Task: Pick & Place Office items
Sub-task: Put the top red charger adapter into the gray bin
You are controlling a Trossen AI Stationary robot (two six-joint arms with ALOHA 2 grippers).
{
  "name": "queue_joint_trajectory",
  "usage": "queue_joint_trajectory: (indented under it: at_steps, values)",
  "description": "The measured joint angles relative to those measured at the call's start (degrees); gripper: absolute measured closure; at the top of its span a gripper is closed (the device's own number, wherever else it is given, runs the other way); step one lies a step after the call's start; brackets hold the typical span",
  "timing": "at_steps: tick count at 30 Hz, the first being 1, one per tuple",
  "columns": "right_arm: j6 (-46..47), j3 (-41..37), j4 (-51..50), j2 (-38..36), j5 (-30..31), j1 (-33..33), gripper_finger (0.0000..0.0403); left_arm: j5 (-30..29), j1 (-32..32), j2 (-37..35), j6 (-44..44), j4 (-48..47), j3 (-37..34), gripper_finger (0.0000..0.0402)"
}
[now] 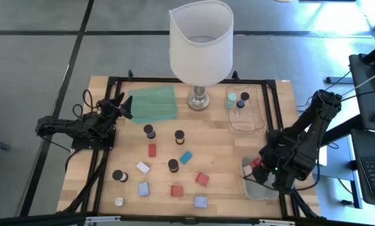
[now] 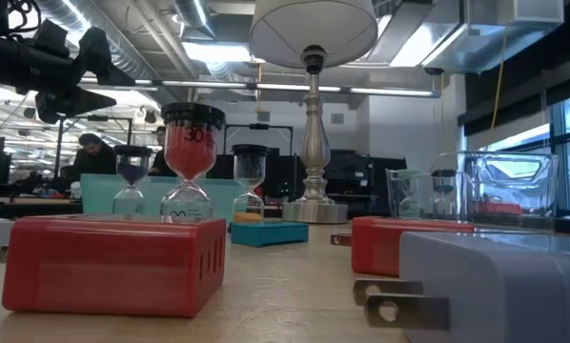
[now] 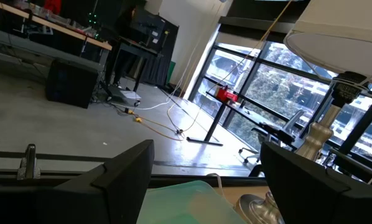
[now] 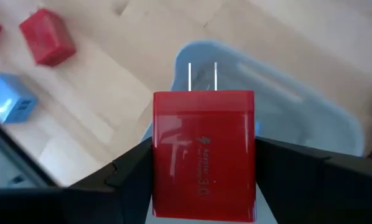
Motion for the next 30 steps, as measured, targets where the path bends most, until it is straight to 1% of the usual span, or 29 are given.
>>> queue_joint_trajectory:
  at_steps: [5, 9, 12, 17, 24, 30]
  values:
    - [3.74, -0.29, 2.11, 0.01, -2.79, 0.68, 0.0171, 0.02, 0.00, 0.00, -0.01, 0.00, 0.00, 0.0111]
    - [5.40, -0.29, 2.58, 0.88, -5.71, 0.68, 0.0166, 0.02, 0.00, 0.00, -0.01, -0.01, 0.00, 0.0111]
    - [8.28, -0.31, 7.02, 2.11, -6.70, 0.68, 0.0164, 0.02, 0.00, 0.00, 0.00, 0.00, 0.00, 0.0111]
    - [10.32, -0.31, 12.19, 5.62, -7.64, 0.68, 0.0163, 0.02, 0.00, 0.00, 0.00, 0.00, 0.00, 0.0111]
    - [12.69, -0.31, 13.26, 11.80, -10.32, 0.68, 0.0162, 0.02, 0.00, 0.00, 0.00, 0.00, 0.00, 0.0111]
    - [13.06, -0.31, 14.56, 15.07, -10.50, 0.68, 0.0162, 0.01, 0.00, 0.00, 0.00, 0.00, 0.00, 0.0111]
